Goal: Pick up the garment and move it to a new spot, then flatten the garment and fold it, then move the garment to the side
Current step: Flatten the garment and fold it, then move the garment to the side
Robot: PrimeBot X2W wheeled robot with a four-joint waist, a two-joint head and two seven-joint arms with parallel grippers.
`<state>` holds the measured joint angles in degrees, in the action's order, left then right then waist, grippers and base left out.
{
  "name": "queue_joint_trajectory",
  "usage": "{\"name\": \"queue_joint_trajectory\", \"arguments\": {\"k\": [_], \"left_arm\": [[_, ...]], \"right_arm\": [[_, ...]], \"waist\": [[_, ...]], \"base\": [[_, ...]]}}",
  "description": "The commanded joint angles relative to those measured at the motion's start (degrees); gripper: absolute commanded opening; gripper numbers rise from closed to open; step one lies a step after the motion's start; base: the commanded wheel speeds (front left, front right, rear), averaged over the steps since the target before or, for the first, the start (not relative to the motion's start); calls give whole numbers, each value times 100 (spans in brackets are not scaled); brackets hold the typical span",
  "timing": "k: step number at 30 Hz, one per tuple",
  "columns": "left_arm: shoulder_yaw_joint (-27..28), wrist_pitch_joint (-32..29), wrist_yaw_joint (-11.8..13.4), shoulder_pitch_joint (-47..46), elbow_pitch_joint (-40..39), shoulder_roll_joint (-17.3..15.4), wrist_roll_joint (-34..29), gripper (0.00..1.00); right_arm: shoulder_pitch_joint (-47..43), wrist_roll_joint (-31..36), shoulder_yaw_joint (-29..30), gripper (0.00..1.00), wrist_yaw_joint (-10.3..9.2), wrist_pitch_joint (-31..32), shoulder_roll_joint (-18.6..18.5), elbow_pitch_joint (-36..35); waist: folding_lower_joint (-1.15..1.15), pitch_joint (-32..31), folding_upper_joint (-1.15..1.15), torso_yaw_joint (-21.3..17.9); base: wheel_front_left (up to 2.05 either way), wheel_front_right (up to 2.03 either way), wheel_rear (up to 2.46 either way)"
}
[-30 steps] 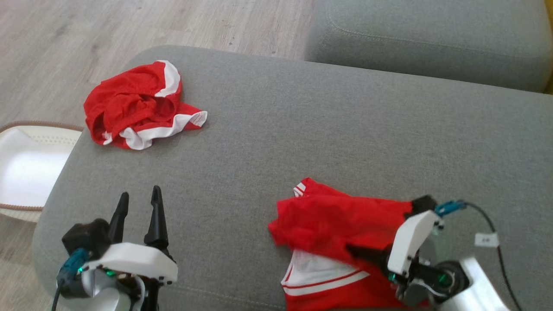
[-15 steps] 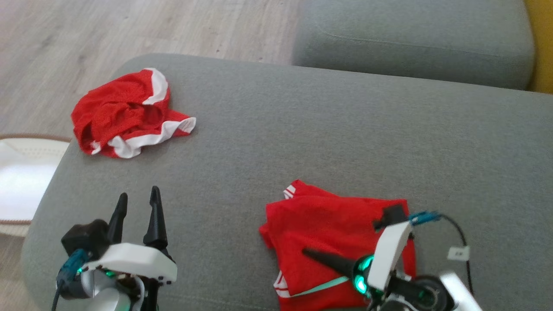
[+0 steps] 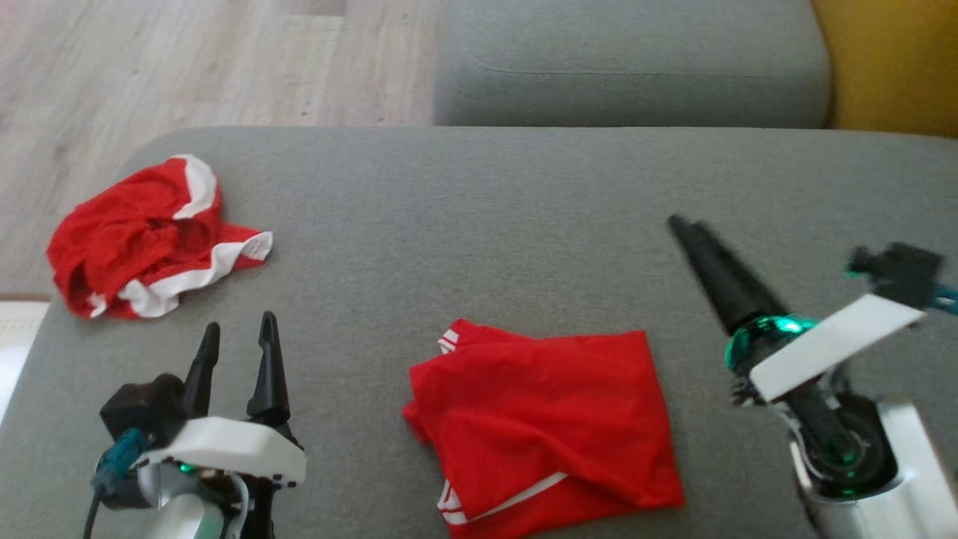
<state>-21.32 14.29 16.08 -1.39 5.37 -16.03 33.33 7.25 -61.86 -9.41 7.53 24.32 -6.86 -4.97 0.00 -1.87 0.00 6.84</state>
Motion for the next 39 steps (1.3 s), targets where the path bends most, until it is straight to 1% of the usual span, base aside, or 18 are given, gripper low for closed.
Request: {"name": "queue_joint_trajectory", "arguments": {"k": [1, 3, 5, 10, 16, 19, 23, 28, 31, 35, 38, 39], "left_arm": [[284, 63, -15, -321, -212, -113, -59, 100], [307, 65, -24, -342, -216, -125, -93, 100], [318, 66, -33, -358, -211, -137, -135, 100], [420, 69, -38, -379, -228, -130, -268, 100], [673, 70, -101, -261, -262, 10, -540, 100], [808, 70, -110, -180, -257, 73, -786, 100], [972, 70, -150, -67, -231, 196, -1078, 100], [1095, 71, -277, -27, -111, 352, -1302, 100], [1176, 71, -374, -39, -64, 455, -1413, 100], [1216, 71, -450, -57, -15, 527, -1480, 100], [1236, 71, -530, -79, 24, 599, -1523, 100], [1236, 71, -558, -88, 41, 622, -1537, 100]], "right_arm": [[300, 242, -56, 100, -4, -337, -154, -285], [284, 665, -107, 100, -4, -875, -356, -306], [233, 1138, -143, 100, -4, -1382, -553, -172], [130, 2148, -30, 100, -4, -2354, -734, 376], [39, 3402, 194, 100, -4, -3199, -699, 1023], [-20, 3899, 246, 100, -4, -3420, -609, 1374], [-42, 4308, 195, 100, -4, -3574, -516, 1771], [37, 4367, 70, 100, -4, -3639, -444, 2026], [130, 4436, -2, 100, -4, -3604, -488, 2130], [175, 4459, -102, 100, -4, -3404, -531, 2270], [248, 4321, -322, 100, -4, -2998, -560, 2468], [285, 4227, -447, 100, -4, -2775, -557, 2547]], "waist": [[0, 1, 0, -116], [0, 12, 0, -215], [0, 22, 0, -311], [0, 52, 0, -536], [0, 94, 0, -700], [0, 102, 0, -737], [0, 107, 0, -741], [0, 103, 0, -699], [0, 94, 0, -653], [0, 88, 0, -590], [0, 90, 0, -483], [0, 89, 0, -438]], "base": [[0, 0, 0], [0, 0, 0], [0, 0, 0], [0, 0, 0], [0, 0, 0], [0, 0, 0], [0, 0, 0], [0, 0, 0], [0, 0, 0], [0, 0, 0], [0, 0, 0], [0, 0, 0]]}}
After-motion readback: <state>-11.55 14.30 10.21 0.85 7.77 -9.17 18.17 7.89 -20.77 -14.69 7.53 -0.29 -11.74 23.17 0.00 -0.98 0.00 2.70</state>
